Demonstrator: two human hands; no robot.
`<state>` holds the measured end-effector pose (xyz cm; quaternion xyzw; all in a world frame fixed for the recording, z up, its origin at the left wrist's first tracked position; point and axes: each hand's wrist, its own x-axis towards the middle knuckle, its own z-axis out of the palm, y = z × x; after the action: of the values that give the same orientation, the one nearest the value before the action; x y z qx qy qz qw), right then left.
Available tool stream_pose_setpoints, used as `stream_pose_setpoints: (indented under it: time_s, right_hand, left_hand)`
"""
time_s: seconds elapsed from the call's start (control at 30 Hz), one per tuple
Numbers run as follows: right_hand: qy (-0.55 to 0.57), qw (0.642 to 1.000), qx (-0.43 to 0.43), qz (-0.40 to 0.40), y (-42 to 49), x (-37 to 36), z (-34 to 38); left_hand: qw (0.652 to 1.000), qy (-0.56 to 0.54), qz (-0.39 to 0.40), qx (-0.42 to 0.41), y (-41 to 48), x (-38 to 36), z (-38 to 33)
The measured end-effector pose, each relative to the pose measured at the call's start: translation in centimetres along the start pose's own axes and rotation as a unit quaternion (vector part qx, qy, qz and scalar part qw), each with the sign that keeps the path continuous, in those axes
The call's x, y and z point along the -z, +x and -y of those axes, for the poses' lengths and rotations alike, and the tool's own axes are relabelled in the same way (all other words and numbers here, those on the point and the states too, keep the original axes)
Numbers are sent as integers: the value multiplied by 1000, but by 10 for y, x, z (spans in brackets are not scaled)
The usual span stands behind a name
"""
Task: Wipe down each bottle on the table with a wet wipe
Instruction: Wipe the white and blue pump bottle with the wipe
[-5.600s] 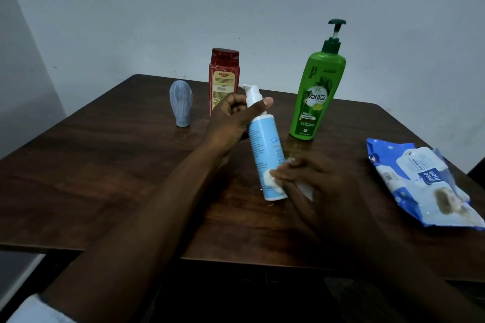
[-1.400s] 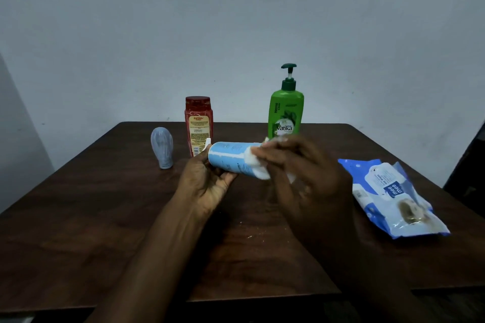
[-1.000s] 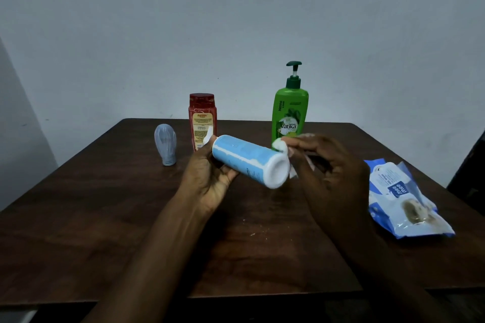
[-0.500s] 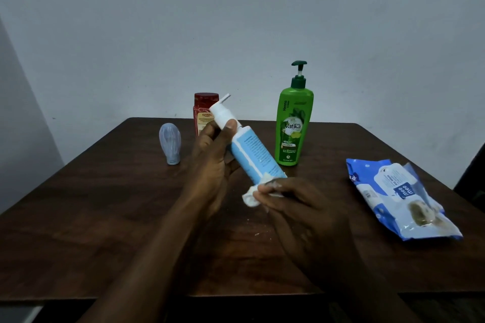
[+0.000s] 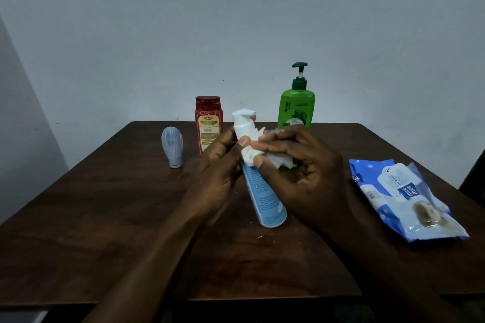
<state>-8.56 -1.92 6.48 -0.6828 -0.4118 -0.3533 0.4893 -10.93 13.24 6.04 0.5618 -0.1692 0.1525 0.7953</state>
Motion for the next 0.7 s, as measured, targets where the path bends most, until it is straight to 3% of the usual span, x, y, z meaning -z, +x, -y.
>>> stream_pose_setpoints:
  time_s: [0.13, 0.3, 0.53, 0.7]
  right_hand:
    - [10, 999, -32, -9, -6, -1, -11]
    - [93, 985, -144, -11, -4, -5, -16]
    - [222, 933, -282, -24, 0, -14, -22]
    - [246, 917, -310, -43, -2, -14, -23]
  left_hand:
    - [1000, -22, -19, 9, -3, 2, 4]
    - [998, -50, -42, 12, -4, 3, 11]
    - [993, -104, -53, 24, -3, 1, 16]
    - [991, -108, -80, 23, 1, 2, 23]
